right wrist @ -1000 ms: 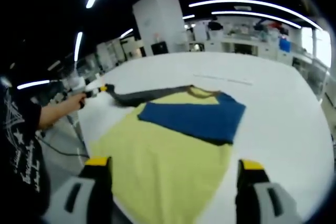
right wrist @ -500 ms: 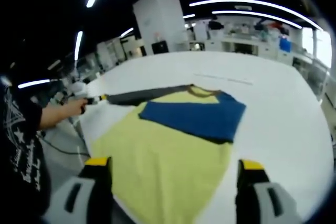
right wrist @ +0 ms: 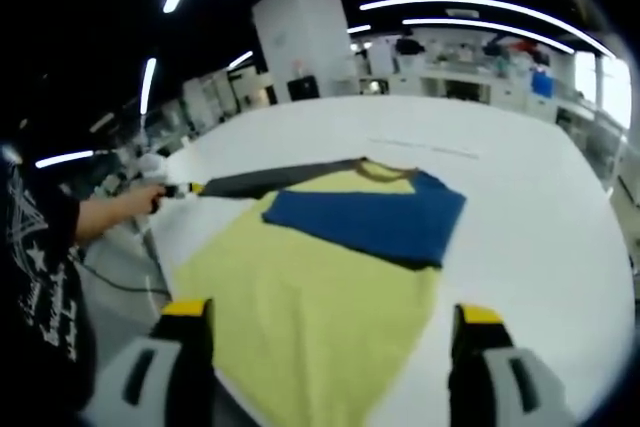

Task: Fold the garment on the visible template until the final outline fits inside the template.

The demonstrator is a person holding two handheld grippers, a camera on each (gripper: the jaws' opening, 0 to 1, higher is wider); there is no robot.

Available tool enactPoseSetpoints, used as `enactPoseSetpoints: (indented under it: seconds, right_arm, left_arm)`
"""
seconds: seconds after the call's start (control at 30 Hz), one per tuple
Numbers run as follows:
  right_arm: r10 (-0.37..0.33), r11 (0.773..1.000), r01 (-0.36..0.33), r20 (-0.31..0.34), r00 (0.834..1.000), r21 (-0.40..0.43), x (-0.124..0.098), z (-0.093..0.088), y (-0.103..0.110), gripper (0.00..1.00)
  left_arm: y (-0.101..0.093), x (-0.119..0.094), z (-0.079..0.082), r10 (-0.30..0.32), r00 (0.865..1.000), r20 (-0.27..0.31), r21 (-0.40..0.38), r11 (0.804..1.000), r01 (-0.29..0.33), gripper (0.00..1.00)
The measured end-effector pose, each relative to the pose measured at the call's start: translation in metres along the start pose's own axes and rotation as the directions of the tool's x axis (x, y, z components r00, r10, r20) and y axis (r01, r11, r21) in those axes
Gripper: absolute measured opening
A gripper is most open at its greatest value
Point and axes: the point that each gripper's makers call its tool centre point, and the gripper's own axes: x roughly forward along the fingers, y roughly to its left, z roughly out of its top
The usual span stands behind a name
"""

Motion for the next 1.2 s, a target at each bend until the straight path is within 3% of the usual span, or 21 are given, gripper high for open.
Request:
enactPoseSetpoints:
  seconds: [0.27,0.67,0.83,1.03,1.2]
  right_arm:
    - [-0.019,1.0,0.019,-0.011,1.0,-0.001,-0.002,-0.004,-0.004,0.99]
    - [-0.004,1.0,0.004,-0.018,1.0,-0.023,-0.004,-0.006,0.0,0.99]
    - [-0.007,1.0,0.006,-0.026,1.0,-0.028,-0.004,-0.009,0.0,0.99]
    - [-0.006,1.0,0.005,-0.026,1.0,-0.029,-0.006,-0.009,-0.001,0.99]
    - [-0.008,1.0,0.008,-0.023,1.0,-0.03,-0.008,-0.008,-0.004,0.99]
  left_arm:
    - [0.004,-0.001,-0.012,-0.001,0.998,-0.058,-0.026,1.0,-0.001,0.2]
    - [0.006,0.0,-0.014,0.007,0.996,-0.093,-0.073,0.997,-0.014,0.11]
    - [0.005,0.009,-0.011,-0.017,0.987,-0.16,-0.093,0.996,0.002,0.04]
    - [-0.002,0.006,-0.008,-0.017,0.987,-0.162,-0.055,0.998,0.008,0.0]
    - [-0.005,0.0,0.003,-0.02,0.994,-0.112,-0.057,0.998,0.014,0.0]
